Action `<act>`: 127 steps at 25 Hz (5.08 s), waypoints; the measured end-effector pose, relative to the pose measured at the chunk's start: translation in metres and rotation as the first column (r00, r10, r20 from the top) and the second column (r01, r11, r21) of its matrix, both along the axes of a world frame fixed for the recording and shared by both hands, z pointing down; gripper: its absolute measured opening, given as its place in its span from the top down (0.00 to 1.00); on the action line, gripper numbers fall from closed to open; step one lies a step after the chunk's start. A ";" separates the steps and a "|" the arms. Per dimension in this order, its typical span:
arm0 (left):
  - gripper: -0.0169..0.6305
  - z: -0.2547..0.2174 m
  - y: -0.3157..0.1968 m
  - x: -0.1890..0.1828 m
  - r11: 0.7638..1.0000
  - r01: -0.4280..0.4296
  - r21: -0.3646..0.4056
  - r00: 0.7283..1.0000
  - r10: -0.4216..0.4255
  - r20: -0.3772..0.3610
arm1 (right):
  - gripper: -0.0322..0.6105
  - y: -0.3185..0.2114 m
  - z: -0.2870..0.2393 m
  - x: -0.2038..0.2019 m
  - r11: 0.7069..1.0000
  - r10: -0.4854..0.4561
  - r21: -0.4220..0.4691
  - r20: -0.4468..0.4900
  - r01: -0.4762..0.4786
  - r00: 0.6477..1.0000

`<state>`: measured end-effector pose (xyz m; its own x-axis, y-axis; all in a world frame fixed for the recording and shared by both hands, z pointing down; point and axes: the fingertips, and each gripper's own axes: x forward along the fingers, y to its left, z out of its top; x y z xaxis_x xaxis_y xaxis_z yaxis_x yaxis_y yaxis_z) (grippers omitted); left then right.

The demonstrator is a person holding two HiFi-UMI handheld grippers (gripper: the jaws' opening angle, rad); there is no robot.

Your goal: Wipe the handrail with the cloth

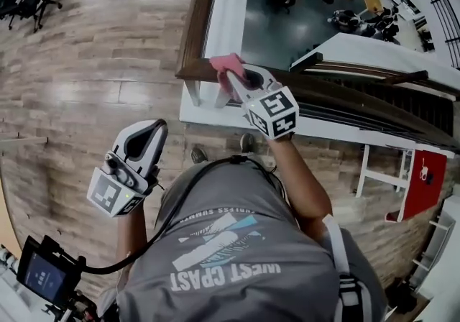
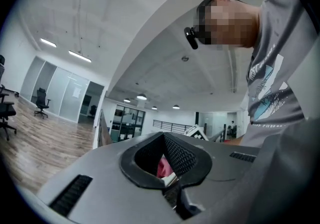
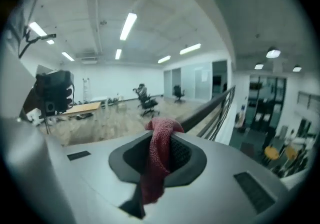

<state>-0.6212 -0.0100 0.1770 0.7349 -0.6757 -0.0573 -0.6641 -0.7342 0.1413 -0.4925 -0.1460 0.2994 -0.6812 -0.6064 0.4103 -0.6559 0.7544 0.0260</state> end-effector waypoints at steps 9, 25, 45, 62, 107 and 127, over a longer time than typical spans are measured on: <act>0.97 0.047 0.002 -0.051 0.988 0.029 -0.153 0.997 -0.019 0.070 | 0.89 0.084 0.139 0.070 0.984 0.170 -0.023 -0.193 -0.178 0.966; 0.97 0.056 -0.013 0.068 0.971 0.059 -0.230 0.983 -0.017 0.183 | 0.89 -0.030 0.300 0.129 0.980 0.141 -0.087 -0.334 -0.179 0.932; 0.97 0.056 -0.002 0.181 0.968 0.039 -0.246 0.998 -0.027 0.052 | 0.89 -0.027 0.291 0.326 0.924 0.289 -0.137 -0.359 -0.356 0.887; 0.97 0.057 0.036 0.409 0.979 0.079 -0.190 0.993 -0.060 0.102 | 0.89 0.008 0.294 0.554 0.945 0.260 -0.110 -0.326 -0.309 0.909; 0.97 0.045 0.101 1.089 0.977 -0.034 -0.209 0.992 0.058 0.109 | 0.89 0.070 0.278 1.394 0.758 0.588 -0.066 -0.360 -0.649 0.724; 0.97 0.050 0.094 1.139 0.970 -0.038 -0.239 0.987 0.074 0.145 | 0.89 0.043 0.282 1.278 0.866 0.442 -0.175 -0.173 -0.469 0.880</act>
